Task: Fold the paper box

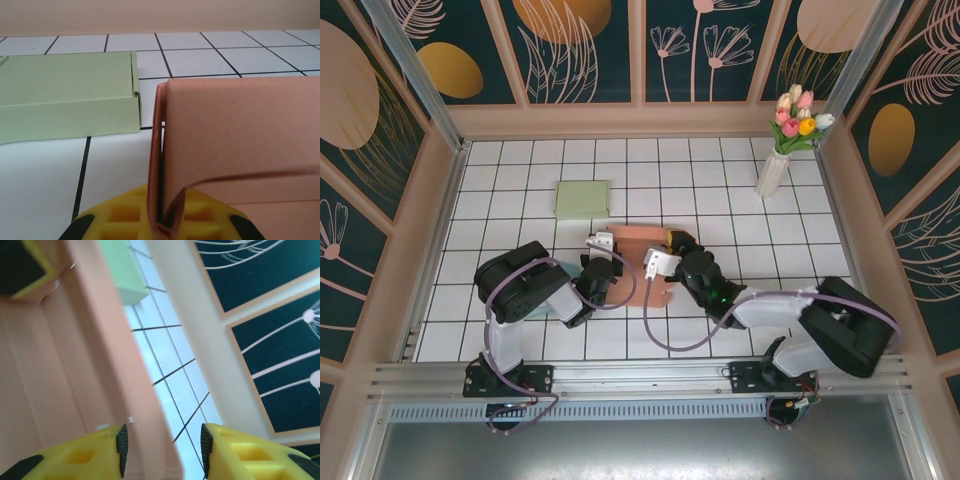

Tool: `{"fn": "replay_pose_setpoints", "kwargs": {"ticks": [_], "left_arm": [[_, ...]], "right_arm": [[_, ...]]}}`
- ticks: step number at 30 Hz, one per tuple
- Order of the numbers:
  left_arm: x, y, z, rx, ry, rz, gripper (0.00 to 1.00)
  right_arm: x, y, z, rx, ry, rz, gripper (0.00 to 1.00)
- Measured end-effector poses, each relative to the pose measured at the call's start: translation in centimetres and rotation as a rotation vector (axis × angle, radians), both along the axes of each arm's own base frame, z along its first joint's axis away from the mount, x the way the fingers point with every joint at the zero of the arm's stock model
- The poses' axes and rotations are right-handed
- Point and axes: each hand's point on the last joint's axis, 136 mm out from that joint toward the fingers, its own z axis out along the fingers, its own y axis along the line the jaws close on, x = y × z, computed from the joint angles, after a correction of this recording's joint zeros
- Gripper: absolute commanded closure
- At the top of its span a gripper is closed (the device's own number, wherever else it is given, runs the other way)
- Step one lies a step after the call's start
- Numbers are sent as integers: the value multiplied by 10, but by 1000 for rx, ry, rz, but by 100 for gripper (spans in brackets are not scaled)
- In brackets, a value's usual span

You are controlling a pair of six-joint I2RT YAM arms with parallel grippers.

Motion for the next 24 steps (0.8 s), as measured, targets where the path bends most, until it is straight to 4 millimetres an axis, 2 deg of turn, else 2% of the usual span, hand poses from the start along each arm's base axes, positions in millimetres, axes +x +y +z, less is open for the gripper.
{"fn": "replay_pose_setpoints", "kwargs": {"ticks": [5,8,11,13,15,19,24], "left_arm": [[-4,-6,0,-24,63,-36,100],[-6,-17,1,-50,123,-74,100],[-6,-26,3,-84,173,-92,100],[-7,-29,2,-101,206,-97,100],[-9,-30,-1,-109,235,-94,100],[-9,-30,-1,-131,259,-77,100],[-9,-28,-2,-146,269,-63,100]], "right_arm": [[-10,-21,69,430,75,-81,54],[-1,-37,108,747,200,-175,53],[11,-47,133,997,324,-261,51],[13,-44,134,1097,410,-281,50],[12,-36,125,1152,502,-285,47],[13,-18,88,1168,669,-327,46],[17,-7,54,1150,764,-389,44]]}}
